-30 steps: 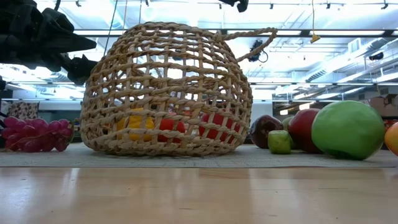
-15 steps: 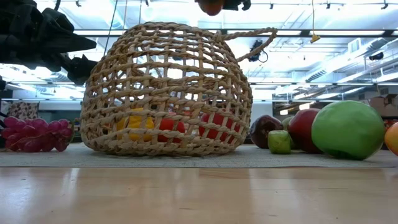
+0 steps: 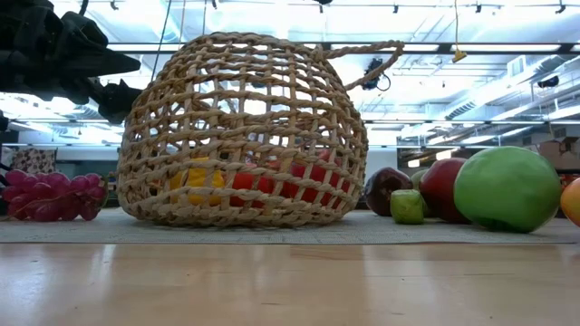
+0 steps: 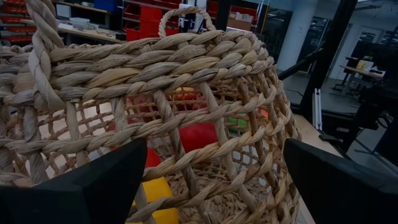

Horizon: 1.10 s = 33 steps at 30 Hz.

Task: Build produce basket
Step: Put the green apple into the brown basket

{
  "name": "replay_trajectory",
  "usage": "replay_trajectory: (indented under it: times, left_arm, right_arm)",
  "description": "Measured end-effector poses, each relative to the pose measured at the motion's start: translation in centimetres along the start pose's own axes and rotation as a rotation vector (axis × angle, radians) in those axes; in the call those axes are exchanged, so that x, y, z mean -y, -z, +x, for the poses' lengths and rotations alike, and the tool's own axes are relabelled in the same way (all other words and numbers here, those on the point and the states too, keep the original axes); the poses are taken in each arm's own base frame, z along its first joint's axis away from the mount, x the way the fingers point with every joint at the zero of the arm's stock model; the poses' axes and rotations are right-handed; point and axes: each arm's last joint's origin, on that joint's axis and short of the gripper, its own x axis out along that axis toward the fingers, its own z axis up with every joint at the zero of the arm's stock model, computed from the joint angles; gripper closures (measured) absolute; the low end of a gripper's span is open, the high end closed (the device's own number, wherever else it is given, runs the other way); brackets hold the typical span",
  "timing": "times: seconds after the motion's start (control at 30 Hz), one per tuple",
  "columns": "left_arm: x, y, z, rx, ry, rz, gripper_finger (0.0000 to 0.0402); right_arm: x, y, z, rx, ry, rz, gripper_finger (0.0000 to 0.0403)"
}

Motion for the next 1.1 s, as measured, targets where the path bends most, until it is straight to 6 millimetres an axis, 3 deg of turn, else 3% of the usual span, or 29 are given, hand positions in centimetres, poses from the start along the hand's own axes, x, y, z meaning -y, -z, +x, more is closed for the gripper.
replay_trajectory:
  times: [0.47,0.6,0.83,0.97,1.1]
  left_arm:
    - [0.0,0.0,0.0,0.001,0.000,0.000,0.0015]
    - [0.0,0.0,0.0,0.000,0.000,0.000,0.0015]
    - [0.0,0.0,0.0,0.001,0.000,0.000,0.0015]
    - [0.0,0.0,0.0,0.000,0.000,0.000,0.0015]
    - [0.0,0.0,0.0,0.000,0.000,0.000,0.0015]
  right_arm:
    - [0.2,0.2,0.1,0.019,-0.014,0.027,0.0087]
    - [0.5,0.6,0.1,-0.118,0.117,0.140,0.0088]
    - [1.5,2.8,-0.4,-0.540,0.512,0.147,0.0089]
    - [1.3,3.2,-0.6,-0.576,0.498,0.137,0.0094]
    - [0.6,3.7,-0.5,-0.536,0.377,0.206,0.0095]
